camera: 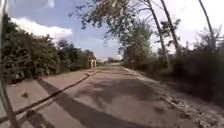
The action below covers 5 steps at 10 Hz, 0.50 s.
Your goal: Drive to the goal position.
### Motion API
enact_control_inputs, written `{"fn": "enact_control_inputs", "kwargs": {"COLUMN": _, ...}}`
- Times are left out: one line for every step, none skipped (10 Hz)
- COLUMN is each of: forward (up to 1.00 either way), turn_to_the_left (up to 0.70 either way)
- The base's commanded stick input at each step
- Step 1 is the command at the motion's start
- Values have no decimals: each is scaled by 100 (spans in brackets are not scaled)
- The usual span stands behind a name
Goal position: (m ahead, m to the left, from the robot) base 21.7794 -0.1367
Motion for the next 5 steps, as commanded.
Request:
{"fn": "enact_control_inputs", "kwargs": {"forward": 70, "turn_to_the_left": -8}}
{"fn": "enact_control_inputs", "kwargs": {"forward": 70, "turn_to_the_left": -11}}
{"fn": "enact_control_inputs", "kwargs": {"forward": 70, "turn_to_the_left": -2}}
{"fn": "enact_control_inputs", "kwargs": {"forward": 70, "turn_to_the_left": 0}}
{"fn": "enact_control_inputs", "kwargs": {"forward": 70, "turn_to_the_left": 0}}
